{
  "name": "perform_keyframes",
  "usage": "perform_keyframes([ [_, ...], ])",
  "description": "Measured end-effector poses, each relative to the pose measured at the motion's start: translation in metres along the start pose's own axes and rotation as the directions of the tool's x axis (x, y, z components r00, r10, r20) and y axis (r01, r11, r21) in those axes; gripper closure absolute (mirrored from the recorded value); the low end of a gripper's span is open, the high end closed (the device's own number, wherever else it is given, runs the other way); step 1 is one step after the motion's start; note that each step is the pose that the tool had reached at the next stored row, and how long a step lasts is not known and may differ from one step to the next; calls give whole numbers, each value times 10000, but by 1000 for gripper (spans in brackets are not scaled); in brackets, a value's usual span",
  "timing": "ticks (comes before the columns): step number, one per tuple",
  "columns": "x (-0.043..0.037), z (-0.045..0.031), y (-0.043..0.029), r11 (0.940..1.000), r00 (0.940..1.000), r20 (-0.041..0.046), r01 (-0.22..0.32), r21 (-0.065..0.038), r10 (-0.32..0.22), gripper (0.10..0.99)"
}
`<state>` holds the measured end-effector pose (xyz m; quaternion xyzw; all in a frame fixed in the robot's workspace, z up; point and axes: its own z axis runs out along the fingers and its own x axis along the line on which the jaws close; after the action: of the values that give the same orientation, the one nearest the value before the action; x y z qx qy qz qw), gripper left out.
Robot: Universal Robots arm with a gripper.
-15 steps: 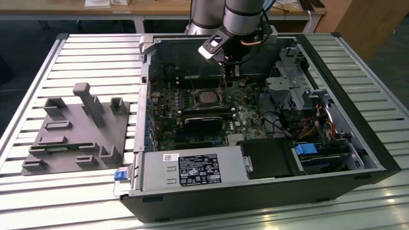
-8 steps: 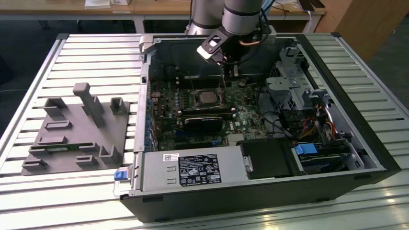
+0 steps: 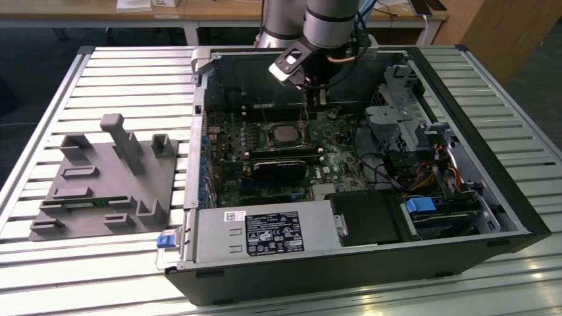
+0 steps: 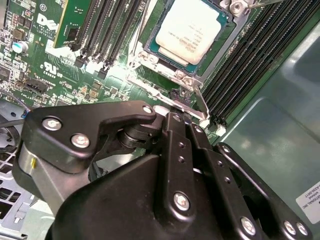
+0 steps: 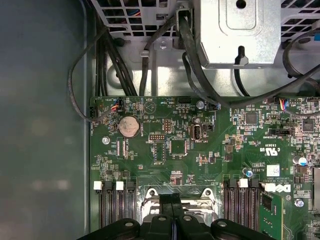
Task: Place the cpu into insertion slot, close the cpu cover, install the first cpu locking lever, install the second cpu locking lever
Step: 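Close the cpu cover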
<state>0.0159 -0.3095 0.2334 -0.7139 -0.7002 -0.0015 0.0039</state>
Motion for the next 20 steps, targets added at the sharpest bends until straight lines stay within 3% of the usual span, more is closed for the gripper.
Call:
perform_keyframes([
  [20, -3, 8, -26, 10000, 10000, -3, -2, -1, 2, 980],
])
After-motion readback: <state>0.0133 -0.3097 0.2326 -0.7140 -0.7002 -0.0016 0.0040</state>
